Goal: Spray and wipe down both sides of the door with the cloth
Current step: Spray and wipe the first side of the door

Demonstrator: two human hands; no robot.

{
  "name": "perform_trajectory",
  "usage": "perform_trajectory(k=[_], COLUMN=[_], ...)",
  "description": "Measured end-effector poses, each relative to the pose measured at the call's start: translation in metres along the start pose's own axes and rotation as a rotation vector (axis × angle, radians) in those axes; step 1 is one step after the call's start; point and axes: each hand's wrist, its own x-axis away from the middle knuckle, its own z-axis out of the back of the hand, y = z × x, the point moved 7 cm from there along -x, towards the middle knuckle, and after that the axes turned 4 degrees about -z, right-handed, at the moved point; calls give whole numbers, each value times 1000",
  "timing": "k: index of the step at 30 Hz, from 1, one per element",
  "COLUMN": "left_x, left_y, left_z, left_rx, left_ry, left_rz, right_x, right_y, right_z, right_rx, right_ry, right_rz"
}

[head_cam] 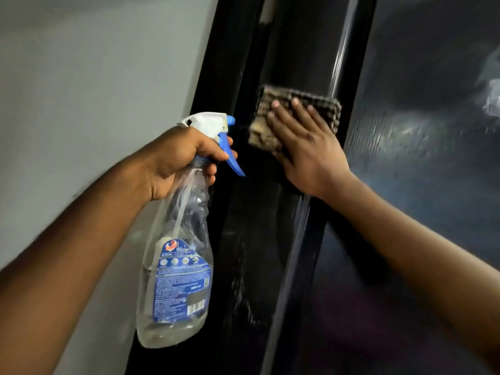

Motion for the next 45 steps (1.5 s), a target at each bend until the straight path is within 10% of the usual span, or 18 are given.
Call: perform_trajectory(k=[7,15,26,36,45], left_x=[75,128,203,230,265], left_y=[-69,-131,-187,-225,-263], left_z=[18,17,27,35,25], left_rx=[-123,-160,-131,-130,-194], left_ry=[129,235,291,332,260], left_rz=[78,204,273,335,416], right_x=[138,62,306,182,428], right_y=[-92,-55,-223,-137,-316], right_z=[-31,-17,-75,-43,-103], right_rx=[-51,-6,-163,-108,-214], right_ry=[-162,-57,-439,-71,-651], right_rz=[290,-98,301,-202,240])
